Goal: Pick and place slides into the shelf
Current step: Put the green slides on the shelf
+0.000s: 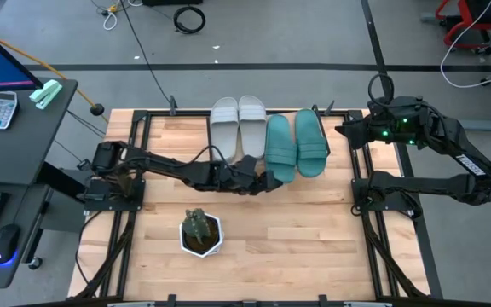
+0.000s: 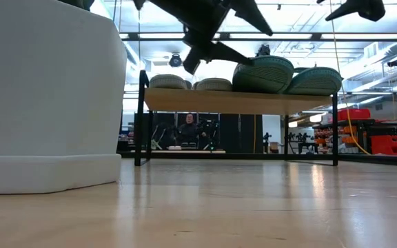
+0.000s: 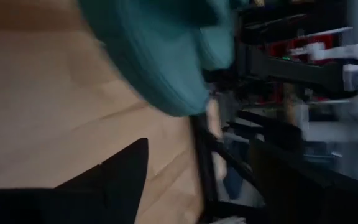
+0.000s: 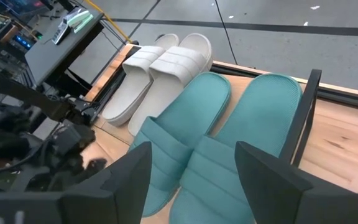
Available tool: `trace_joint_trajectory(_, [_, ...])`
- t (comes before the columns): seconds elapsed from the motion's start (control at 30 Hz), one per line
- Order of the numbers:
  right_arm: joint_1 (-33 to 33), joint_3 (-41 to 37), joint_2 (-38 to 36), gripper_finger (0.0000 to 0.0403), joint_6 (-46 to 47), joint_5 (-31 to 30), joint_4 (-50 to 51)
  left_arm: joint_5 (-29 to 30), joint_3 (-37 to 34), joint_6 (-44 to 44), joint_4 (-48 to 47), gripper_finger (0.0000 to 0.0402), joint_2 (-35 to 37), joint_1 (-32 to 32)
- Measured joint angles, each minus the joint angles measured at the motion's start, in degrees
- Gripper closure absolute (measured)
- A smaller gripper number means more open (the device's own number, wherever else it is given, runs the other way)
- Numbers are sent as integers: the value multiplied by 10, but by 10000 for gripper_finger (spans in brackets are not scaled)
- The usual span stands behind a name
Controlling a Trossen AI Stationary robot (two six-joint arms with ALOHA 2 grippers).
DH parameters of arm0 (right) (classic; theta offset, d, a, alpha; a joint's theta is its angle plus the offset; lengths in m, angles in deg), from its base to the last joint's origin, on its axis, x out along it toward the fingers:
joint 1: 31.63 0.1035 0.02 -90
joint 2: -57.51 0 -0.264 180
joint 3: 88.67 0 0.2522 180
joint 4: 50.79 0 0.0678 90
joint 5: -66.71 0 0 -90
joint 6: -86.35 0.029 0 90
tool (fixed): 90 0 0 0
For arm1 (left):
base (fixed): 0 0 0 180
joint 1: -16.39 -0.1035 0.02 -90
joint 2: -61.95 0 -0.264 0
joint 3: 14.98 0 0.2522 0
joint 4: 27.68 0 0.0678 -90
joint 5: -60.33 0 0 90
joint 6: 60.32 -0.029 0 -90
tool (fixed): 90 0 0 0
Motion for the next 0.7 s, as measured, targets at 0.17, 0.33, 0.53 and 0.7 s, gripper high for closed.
trace_joint_trajectory(0.17, [0,0,0,166,0,0,9,41,0,-12,-74,181,26,1])
trace_joint_trajectory(0.33, [0,0,0,166,0,0,12,73,0,-40,-90,260,40,-4])
trace_joint_trajectory(0.53, [0,0,2,166,1,0,12,99,0,-81,-110,372,40,-6])
trace_joint_trajectory(0.7, [0,0,5,166,1,0,12,109,0,-96,-148,390,40,-7])
